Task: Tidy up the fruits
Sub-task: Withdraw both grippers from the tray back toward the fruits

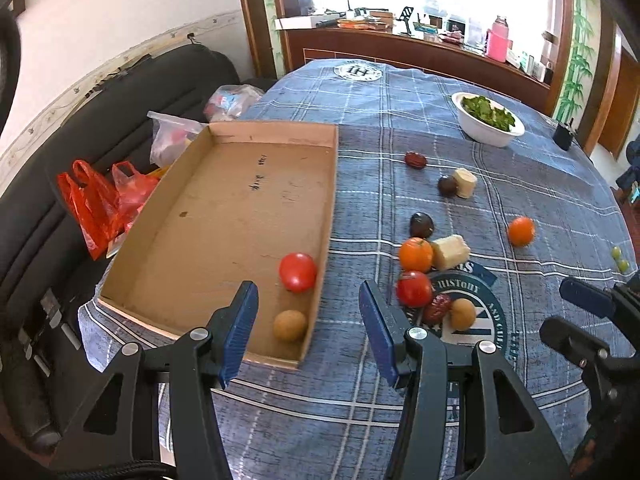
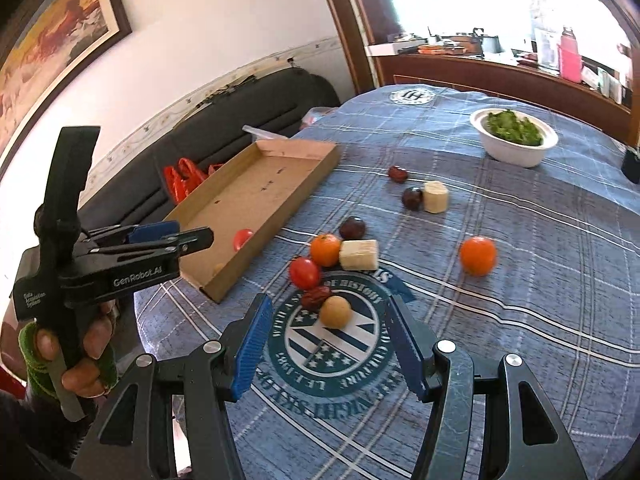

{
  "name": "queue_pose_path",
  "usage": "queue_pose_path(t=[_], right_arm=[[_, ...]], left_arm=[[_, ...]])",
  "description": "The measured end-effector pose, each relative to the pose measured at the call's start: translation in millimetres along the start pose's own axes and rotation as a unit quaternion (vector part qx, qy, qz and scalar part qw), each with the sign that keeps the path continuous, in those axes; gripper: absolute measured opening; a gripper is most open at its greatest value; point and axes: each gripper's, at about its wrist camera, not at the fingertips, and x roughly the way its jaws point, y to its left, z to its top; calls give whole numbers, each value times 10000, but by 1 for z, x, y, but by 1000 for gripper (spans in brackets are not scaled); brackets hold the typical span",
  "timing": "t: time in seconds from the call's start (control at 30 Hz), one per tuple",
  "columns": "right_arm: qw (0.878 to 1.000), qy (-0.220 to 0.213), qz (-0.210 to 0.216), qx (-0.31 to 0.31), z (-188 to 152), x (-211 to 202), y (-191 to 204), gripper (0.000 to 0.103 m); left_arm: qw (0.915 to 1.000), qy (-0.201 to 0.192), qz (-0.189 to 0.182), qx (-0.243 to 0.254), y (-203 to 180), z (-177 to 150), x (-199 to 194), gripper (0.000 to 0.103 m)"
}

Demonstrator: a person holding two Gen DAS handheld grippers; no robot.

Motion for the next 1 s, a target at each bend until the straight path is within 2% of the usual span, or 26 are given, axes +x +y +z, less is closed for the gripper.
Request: queue_pose_path(t=[0.33, 0.7, 1.0], right_arm=[[9998, -109, -156, 92, -5, -14, -13, 60], [9990, -95, -339, 281, -10, -18, -31, 60], [9980, 19, -474, 416, -11, -4, -45, 60]], left_arm=[[9999, 0, -68, 81, -11, -3, -3, 51], [9994, 183, -247, 126, -20, -8, 6, 51], [9969, 472, -621, 139, -35, -5, 31, 51]])
